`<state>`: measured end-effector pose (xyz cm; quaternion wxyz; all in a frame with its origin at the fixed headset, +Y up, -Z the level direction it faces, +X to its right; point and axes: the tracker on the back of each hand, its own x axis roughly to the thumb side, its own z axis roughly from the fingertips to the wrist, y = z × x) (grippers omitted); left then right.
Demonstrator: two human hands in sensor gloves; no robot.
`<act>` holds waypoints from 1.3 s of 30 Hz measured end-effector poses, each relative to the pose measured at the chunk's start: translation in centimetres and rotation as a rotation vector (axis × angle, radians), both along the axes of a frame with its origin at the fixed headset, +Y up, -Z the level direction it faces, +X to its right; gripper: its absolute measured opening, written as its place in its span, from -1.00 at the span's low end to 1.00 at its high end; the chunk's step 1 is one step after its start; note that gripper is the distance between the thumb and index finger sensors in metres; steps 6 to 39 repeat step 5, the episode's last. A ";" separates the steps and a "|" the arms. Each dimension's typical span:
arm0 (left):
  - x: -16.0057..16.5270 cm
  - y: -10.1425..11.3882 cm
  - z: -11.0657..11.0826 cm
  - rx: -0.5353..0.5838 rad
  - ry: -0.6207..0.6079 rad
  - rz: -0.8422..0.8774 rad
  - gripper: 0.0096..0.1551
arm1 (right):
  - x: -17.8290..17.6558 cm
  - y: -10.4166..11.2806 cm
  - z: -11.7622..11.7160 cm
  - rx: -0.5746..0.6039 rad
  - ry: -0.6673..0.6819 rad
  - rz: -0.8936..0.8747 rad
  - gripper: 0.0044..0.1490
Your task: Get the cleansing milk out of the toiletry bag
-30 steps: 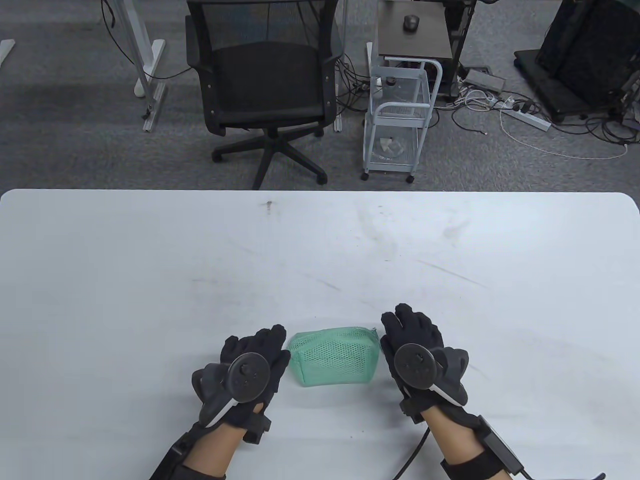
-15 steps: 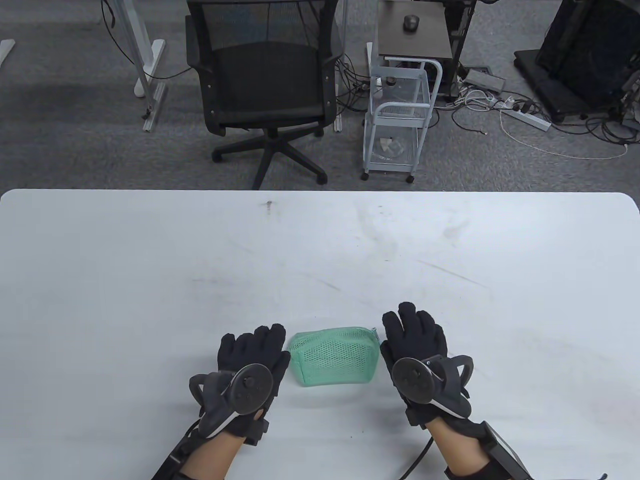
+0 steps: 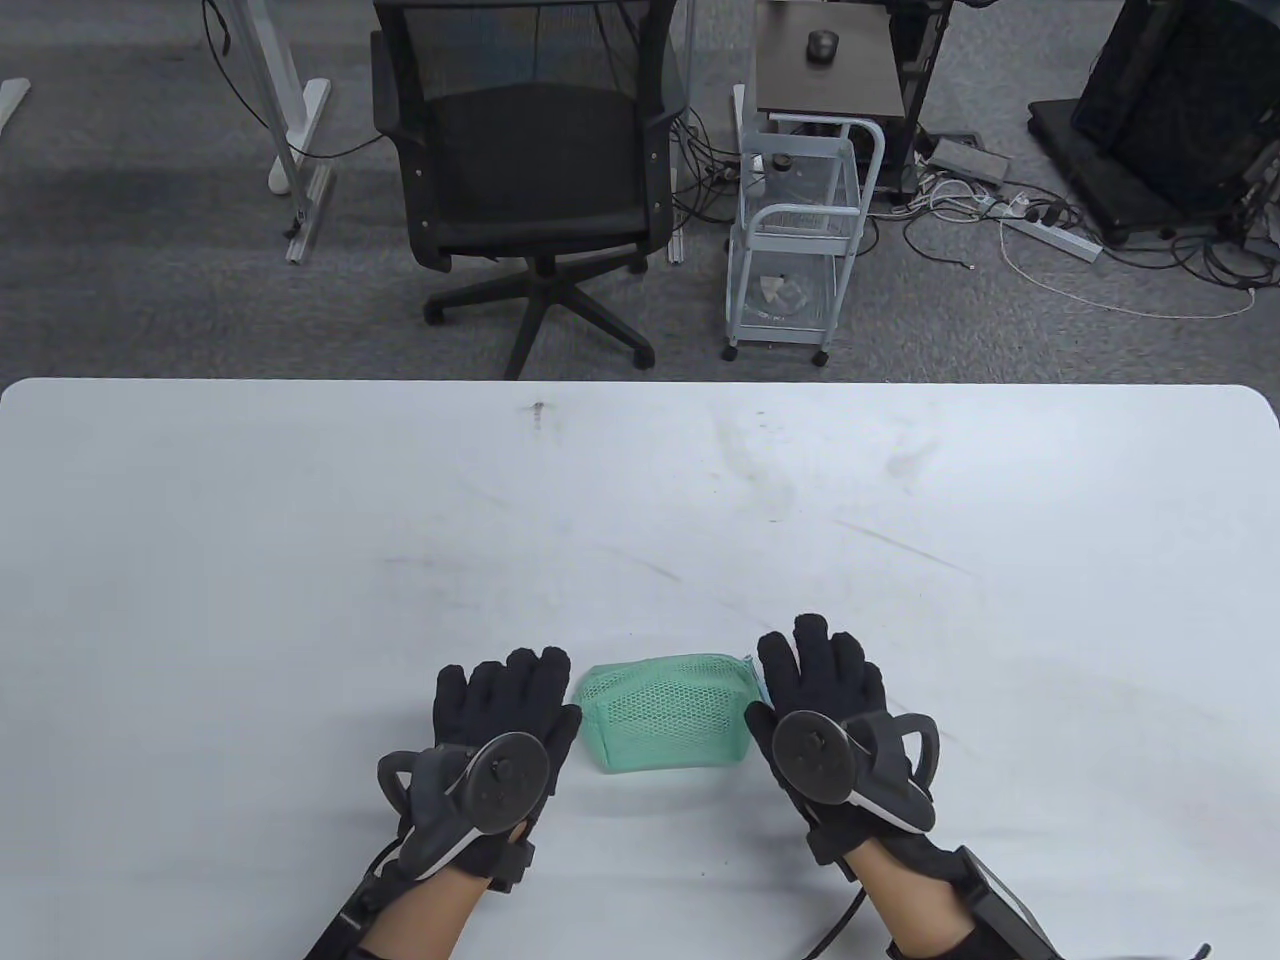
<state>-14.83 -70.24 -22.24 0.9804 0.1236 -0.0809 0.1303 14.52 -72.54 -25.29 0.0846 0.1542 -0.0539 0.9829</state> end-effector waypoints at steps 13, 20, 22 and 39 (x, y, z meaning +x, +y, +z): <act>0.0 0.0 0.0 0.000 0.000 0.000 -0.34 | 0.0 0.1 0.0 -0.020 -0.001 -0.001 -0.14; 0.0 0.0 0.0 0.000 0.000 0.000 -0.34 | 0.0 0.1 0.0 -0.020 -0.001 -0.001 -0.14; 0.0 0.0 0.0 0.000 0.000 0.000 -0.34 | 0.0 0.1 0.0 -0.020 -0.001 -0.001 -0.14; 0.0 0.0 0.0 0.000 0.000 0.000 -0.34 | 0.0 0.1 0.0 -0.020 -0.001 -0.001 -0.14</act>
